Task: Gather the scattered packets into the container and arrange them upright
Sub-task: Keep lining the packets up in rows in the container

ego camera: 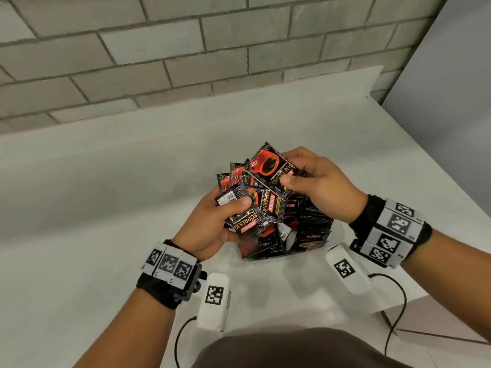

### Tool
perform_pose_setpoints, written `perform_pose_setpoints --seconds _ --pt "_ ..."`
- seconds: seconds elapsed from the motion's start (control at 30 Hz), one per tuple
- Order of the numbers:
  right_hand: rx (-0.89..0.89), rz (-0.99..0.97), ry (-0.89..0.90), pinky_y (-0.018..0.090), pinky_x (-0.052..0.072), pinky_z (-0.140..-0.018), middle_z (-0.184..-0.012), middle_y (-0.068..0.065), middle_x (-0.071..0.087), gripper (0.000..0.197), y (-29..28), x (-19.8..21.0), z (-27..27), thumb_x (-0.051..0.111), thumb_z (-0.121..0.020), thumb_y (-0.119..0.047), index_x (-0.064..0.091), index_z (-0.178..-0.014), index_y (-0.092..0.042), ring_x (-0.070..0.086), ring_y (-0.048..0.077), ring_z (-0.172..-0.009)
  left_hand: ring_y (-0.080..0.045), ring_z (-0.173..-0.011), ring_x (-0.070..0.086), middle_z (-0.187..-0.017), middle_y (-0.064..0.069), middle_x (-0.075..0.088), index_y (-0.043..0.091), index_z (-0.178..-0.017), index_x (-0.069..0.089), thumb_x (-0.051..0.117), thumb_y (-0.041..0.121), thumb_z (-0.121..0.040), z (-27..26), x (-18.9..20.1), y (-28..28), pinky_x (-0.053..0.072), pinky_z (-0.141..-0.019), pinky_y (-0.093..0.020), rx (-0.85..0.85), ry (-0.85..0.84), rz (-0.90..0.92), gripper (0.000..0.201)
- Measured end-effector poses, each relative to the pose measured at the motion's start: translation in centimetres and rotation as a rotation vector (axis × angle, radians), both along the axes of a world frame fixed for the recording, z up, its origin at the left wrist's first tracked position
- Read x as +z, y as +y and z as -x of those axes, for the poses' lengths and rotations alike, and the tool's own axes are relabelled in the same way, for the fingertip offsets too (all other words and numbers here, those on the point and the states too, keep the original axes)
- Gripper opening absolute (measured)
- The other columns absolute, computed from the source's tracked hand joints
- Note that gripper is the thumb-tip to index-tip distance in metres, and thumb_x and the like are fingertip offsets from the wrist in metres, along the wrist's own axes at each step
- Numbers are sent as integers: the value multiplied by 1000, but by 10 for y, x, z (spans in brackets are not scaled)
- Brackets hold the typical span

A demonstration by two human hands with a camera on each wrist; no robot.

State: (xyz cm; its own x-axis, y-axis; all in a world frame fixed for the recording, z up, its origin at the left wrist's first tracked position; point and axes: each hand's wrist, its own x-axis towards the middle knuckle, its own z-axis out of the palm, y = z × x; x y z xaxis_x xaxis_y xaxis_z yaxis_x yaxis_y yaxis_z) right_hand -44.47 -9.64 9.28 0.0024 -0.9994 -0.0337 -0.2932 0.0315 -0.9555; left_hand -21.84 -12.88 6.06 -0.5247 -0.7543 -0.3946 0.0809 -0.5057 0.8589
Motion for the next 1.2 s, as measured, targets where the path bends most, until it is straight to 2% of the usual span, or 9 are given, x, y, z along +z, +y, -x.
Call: perform_pose_setpoints --seconds 0.1,0.23,0.33,0.4,0.47,0.53,0.67,0.87,1.2 --pt "-10 9 -97 56 52 -96 -108 20 69 31 1 -1 0 64 -87 -27 69 -107 -4 66 41 -103 -34 -93 74 -121 -15 72 14 -132 59 68 15 -89 -1 0 0 59 -57 -46 -7 -13 8 43" --pt "94 -29 39 56 53 -94 -97 12 75 19 2 -4 1 65 -91 -25 71 -100 -10 71 33 -93 -37 -96 73 -122 -16 72 13 -134 58 65 12 -96 -3 0 -2 59 -58 -45 3 -12 21 39" --pt "-6 -30 -34 56 57 -88 -106 15 70 23 -5 -6 8 58 -97 -19 64 -116 -7 73 34 -91 -33 -93 75 -116 -12 74 14 -130 60 65 11 -95 -9 0 -7 60 -58 -45 61 -28 21 36" --pt "-100 -35 -49 49 60 -84 -113 18 61 20 -12 -2 17 50 -103 -9 58 -122 -7 74 34 -89 -31 -91 76 -113 -10 75 17 -125 63 66 12 -93 -17 -1 -12 60 -57 -44 115 -36 12 33" --pt "-121 -59 122 29 62 -75 -113 11 51 18 -15 3 28 47 -104 -6 57 -117 -12 74 30 -85 -32 -89 76 -113 -11 76 18 -124 64 68 13 -91 -27 -2 -17 60 -57 -43 163 -49 2 34" --pt "-35 -52 349 20 58 -66 -106 4 49 17 -14 5 35 51 -101 -6 61 -111 -15 72 25 -78 -37 -90 75 -114 -15 75 17 -125 64 70 16 -88 -35 -3 -20 59 -58 -42 192 -63 -2 38" --pt "116 -31 592 18 47 -67 -87 -4 65 28 -11 2 41 75 -87 -13 67 -105 -32 61 13 -71 -44 -93 73 -116 -20 74 15 -128 63 71 19 -88 -44 -6 -23 59 -60 -43 195 -81 15 41" --pt "20 -17 335 35 56 -72 -84 -1 72 26 -17 8 41 82 -80 -11 69 -98 -23 68 28 -74 -31 -85 77 -109 -11 76 17 -124 63 67 14 -93 -42 -9 -18 61 -59 -44 158 -93 24 32" --pt "256 11 795 17 44 -66 -82 -9 63 17 -16 -25 27 77 -84 -16 72 -99 -23 55 1 -71 -30 -85 77 -112 -11 75 15 -127 63 70 16 -89 -38 -10 -15 60 -59 -44 144 -90 14 39"
